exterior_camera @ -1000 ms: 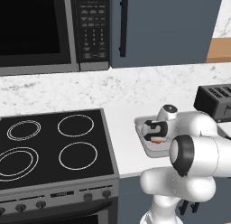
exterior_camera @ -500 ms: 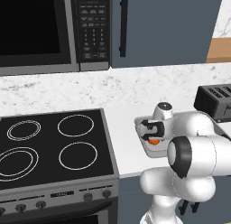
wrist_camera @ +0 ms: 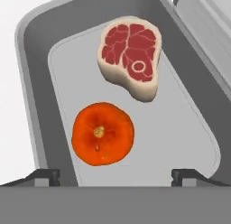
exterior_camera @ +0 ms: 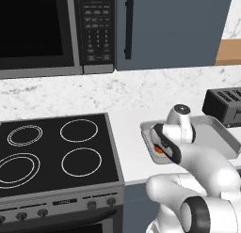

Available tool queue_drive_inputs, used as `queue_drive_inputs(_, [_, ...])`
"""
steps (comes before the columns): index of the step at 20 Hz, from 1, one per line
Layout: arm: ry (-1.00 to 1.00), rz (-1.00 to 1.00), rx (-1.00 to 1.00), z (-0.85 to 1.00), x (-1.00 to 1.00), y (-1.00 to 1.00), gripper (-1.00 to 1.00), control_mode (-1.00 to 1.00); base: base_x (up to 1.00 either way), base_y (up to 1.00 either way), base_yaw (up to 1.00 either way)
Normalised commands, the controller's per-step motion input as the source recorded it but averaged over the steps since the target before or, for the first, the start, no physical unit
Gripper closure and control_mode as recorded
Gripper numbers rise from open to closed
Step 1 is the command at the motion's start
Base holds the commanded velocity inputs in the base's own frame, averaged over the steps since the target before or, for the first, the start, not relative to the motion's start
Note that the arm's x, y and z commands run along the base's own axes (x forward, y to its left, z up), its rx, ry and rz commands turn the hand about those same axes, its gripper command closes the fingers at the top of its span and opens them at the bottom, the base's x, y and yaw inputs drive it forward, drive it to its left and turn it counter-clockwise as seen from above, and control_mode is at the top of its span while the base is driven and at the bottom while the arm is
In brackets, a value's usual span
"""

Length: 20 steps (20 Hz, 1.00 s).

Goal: Place one squash and one steak in each tupperware on the nearby counter, to pack two identical lunches.

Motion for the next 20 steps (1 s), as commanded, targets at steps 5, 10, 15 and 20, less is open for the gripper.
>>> queue_drive_inputs(5, [-0.16,0.07,-0.07,0.55,-0.99,0.22,-1.0,-1.0,0.0,0.0,0.0])
queue_drive_inputs(10, [-0.05,0.17,-0.35,0.91,-0.81,0.5,-1.0,-1.0,0.0,0.0,0.0])
queue_drive_inputs(15, [0.0,0.22,-0.3,0.75,-0.55,0.45,-1.0,-1.0,0.0,0.0,0.0])
queue_drive_inputs(20, [-0.18,0.07,0.03,-0.01,-0.74,-0.05,-1.0,-1.0,0.0,0.0,0.0])
